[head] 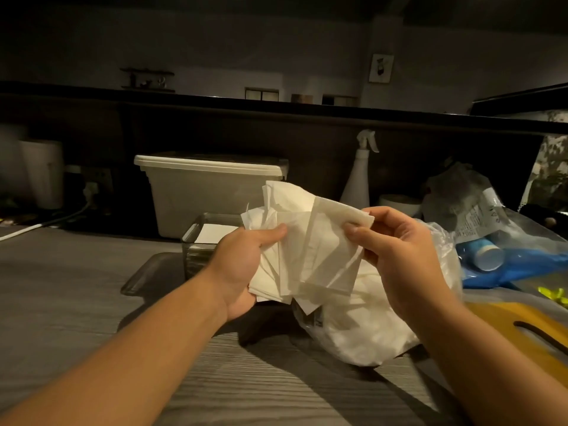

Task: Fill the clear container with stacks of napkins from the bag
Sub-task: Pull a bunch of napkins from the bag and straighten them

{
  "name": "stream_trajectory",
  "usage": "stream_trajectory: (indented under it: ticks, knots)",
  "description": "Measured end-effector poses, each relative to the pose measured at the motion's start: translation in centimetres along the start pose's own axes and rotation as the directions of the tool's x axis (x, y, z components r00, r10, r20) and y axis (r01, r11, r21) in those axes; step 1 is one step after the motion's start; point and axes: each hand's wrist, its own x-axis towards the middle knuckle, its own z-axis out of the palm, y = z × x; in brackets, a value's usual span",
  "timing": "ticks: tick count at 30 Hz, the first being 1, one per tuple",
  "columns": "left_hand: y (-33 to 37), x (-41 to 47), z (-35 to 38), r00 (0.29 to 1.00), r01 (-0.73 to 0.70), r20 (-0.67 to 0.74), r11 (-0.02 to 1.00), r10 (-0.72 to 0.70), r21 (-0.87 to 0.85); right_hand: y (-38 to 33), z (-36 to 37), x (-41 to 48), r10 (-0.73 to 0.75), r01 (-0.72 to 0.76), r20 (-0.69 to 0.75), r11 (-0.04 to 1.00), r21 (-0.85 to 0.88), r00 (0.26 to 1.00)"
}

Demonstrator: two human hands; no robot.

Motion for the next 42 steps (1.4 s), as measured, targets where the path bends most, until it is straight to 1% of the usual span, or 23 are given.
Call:
stream_trajectory:
  ticks: [2, 4, 6, 10, 12, 13, 15, 17, 19, 22, 25, 27, 31, 34, 38, 40, 42]
  knots:
    - [-0.1, 0.1, 0.0, 1.000, -0.012, 0.004, 1.000, 0.012, -0.006, -0.4, 0.3, -0.2, -0.017, 0.018, 0.109, 1.000, -0.012, 0.994]
    - [-0.4, 0.0, 0.1, 1.000, 0.005, 0.019, 1.000, -0.005, -0.007, -0.1, 0.9, -0.7, -0.032, 0.047, 0.154, 0.994, -0.097, 0.988]
    - [-0.6, -0.1, 0.3, 0.999, 0.019, 0.045, 1.000, -0.019, -0.004, 0.3, 1.3, -0.9, -0.050, 0.069, 0.118, 0.985, -0.159, 0.992]
    - [-0.4, -0.5, 0.5, 0.991, 0.041, 0.129, 0.999, -0.041, 0.002, 0.8, 1.5, -1.0, -0.063, 0.074, 0.059, 0.977, -0.202, 0.996]
    - [-0.7, -0.4, 0.5, 0.989, -0.023, 0.148, 0.997, 0.012, 0.077, 0.9, 1.7, -1.1, -0.059, 0.068, 0.047, 0.973, -0.220, 0.997]
    - [-0.9, -0.3, 0.5, 0.990, -0.063, 0.134, 0.990, 0.046, 0.128, 0.9, 1.8, -1.1, -0.061, 0.069, 0.040, 0.968, -0.242, 0.997]
    - [-1.2, -0.1, 0.4, 0.991, -0.108, 0.094, 0.980, 0.094, 0.169, 1.0, 1.9, -1.0, -0.033, 0.037, 0.018, 0.958, -0.286, 0.999]
    - [-1.3, 0.0, 0.4, 0.991, -0.121, 0.087, 0.975, 0.106, 0.187, 1.0, 1.8, -0.8, 0.035, -0.031, 0.010, 0.965, -0.260, 0.999]
    - [-1.2, -0.1, 0.4, 0.991, -0.118, 0.084, 0.972, 0.103, 0.204, 1.0, 1.8, -0.7, 0.070, -0.062, 0.029, 0.972, -0.228, 0.997]
    - [-1.0, -0.3, 0.5, 0.991, -0.112, 0.089, 0.975, 0.096, 0.194, 0.9, 1.7, -0.8, 0.042, -0.031, 0.048, 0.975, -0.219, 0.998]
    - [-0.7, -0.4, 0.6, 0.994, -0.035, 0.106, 0.996, 0.027, 0.082, 0.8, 1.9, -1.0, 0.023, -0.009, 0.061, 0.975, -0.223, 0.998]
    - [-0.5, -0.3, 0.6, 0.996, 0.017, 0.086, 1.000, -0.019, 0.023, 0.7, 1.9, -1.1, 0.018, -0.005, 0.053, 0.971, -0.241, 0.998]
    - [-0.4, -0.3, 0.5, 0.998, 0.024, 0.058, 1.000, -0.024, 0.002, 0.7, 1.7, -1.0, 0.027, -0.019, 0.035, 0.980, -0.199, 0.999]
    - [-0.2, -0.2, 0.5, 0.999, 0.022, 0.035, 1.000, -0.021, -0.019, 0.7, 1.2, -0.6, 0.054, -0.055, -0.011, 0.991, -0.125, 0.998]
    - [0.2, 0.0, 0.0, 0.999, 0.030, -0.018, 0.999, -0.030, -0.021, 0.4, 0.3, 0.1, 0.121, -0.116, -0.061, 0.990, 0.085, 0.991]
    - [0.3, 0.1, -0.1, 0.999, 0.028, -0.043, 0.999, -0.029, -0.017, 0.0, 0.0, 0.2, 0.135, -0.130, -0.036, 0.984, 0.125, 0.990]
    - [0.3, 0.2, -0.2, 0.998, 0.024, -0.060, 1.000, -0.025, -0.010, -0.3, -0.1, 0.1, 0.126, -0.129, 0.033, 0.987, 0.099, 0.991]
